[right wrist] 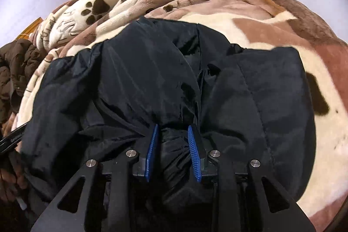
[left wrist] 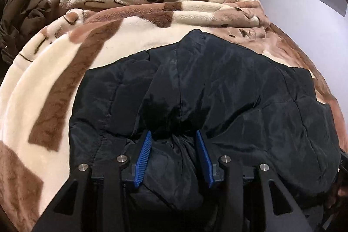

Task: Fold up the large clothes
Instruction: 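Grasp the jacket edge with the right tool and fold it over while left tool holds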

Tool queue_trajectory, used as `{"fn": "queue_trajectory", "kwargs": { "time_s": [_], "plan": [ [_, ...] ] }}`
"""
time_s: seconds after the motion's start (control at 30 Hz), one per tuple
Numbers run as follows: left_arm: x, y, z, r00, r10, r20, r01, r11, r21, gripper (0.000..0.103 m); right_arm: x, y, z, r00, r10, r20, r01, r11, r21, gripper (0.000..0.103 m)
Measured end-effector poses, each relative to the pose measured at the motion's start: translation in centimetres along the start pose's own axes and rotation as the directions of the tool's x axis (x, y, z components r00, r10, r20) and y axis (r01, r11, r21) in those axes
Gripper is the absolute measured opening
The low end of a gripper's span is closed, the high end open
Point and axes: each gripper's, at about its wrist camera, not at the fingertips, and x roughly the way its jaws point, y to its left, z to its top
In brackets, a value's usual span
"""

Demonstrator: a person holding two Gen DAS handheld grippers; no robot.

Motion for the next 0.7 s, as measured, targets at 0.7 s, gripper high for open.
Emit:
{"fn": "queue_trajectory", "kwargs": {
  "time_s": [0.7],
  "plan": [
    [-0.8, 0.0, 1.6, 1.000, -0.010, -0.010, 0.010, 1.000, 0.027, 0.045, -1.4, 6.2, -0.8, 0.995, 0.098, -0.012, -0.098, 0.986, -0.138, 0.028]
  ]
}}
